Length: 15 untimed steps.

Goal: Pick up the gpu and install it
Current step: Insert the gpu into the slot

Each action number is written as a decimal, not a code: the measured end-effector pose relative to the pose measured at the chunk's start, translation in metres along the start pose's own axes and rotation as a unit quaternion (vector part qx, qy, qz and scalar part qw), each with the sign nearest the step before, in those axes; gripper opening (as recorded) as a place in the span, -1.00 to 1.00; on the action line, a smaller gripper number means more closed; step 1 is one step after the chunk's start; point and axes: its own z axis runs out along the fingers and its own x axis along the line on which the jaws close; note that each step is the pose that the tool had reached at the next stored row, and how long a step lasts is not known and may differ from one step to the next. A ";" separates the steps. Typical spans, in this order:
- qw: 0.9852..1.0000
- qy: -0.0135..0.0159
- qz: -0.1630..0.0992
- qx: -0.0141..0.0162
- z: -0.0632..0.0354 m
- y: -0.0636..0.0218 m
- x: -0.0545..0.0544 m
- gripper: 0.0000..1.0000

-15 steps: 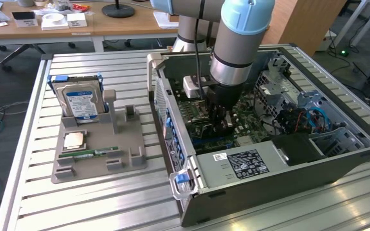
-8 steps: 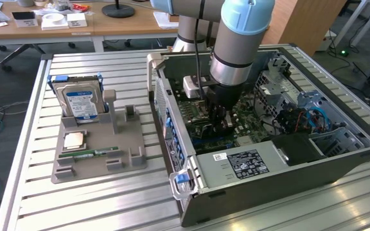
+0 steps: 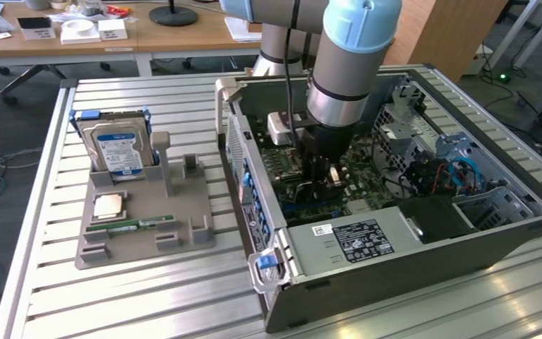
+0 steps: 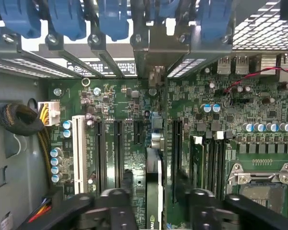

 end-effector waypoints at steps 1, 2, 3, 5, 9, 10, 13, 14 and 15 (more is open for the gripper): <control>1.000 0.000 0.000 0.000 0.0000 0.0000 0.000 0.01; 1.000 0.000 0.000 0.000 0.0000 0.0000 0.000 0.01; 1.000 0.000 0.000 0.000 0.0000 0.0000 0.000 0.14; 1.000 0.000 0.000 0.000 0.0000 0.0000 0.000 0.14; 1.000 0.000 0.000 0.000 -0.0036 -0.0001 0.000 0.14; 1.000 0.000 0.000 0.000 -0.0049 -0.0001 0.000 0.14; 1.000 0.000 0.000 0.000 -0.0103 -0.0002 0.000 0.14; 1.000 0.000 0.000 0.000 -0.0125 -0.0002 0.000 0.14; 1.000 0.000 0.000 0.000 -0.0147 -0.0003 0.000 0.14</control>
